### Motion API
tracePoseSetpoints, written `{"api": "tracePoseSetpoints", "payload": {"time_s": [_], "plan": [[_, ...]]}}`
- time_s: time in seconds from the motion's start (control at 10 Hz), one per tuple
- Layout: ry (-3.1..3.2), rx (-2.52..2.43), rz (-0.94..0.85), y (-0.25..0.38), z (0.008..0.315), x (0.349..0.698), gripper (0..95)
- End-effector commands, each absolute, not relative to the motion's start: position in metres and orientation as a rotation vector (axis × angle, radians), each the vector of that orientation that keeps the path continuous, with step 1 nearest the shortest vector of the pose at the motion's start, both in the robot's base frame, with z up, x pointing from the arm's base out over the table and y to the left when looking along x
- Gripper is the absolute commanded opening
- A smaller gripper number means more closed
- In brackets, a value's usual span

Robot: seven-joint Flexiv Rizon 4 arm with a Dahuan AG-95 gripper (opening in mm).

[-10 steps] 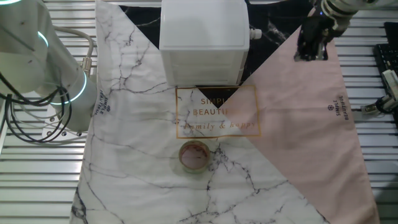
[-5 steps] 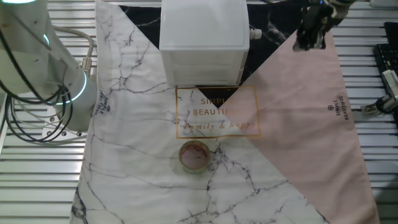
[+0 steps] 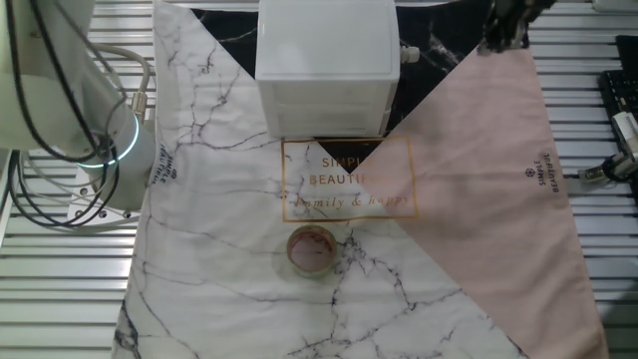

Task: Grasp the handle and open the drawer

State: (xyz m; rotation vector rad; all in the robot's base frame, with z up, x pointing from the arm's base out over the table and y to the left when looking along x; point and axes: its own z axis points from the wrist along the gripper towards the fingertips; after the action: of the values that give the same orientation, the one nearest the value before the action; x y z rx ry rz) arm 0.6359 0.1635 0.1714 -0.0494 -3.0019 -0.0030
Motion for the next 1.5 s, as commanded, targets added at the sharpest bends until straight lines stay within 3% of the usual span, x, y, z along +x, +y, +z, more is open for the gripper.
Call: {"api": "tracePoseSetpoints", "payload": {"time_s": [0.1, 1.5], "plan": [[-2.993, -0.046, -0.006, 0.164, 0.171, 0.633, 0.0], [-2.863, -0.087, -0.043, 0.160, 0.132, 0.625, 0.0]]}}
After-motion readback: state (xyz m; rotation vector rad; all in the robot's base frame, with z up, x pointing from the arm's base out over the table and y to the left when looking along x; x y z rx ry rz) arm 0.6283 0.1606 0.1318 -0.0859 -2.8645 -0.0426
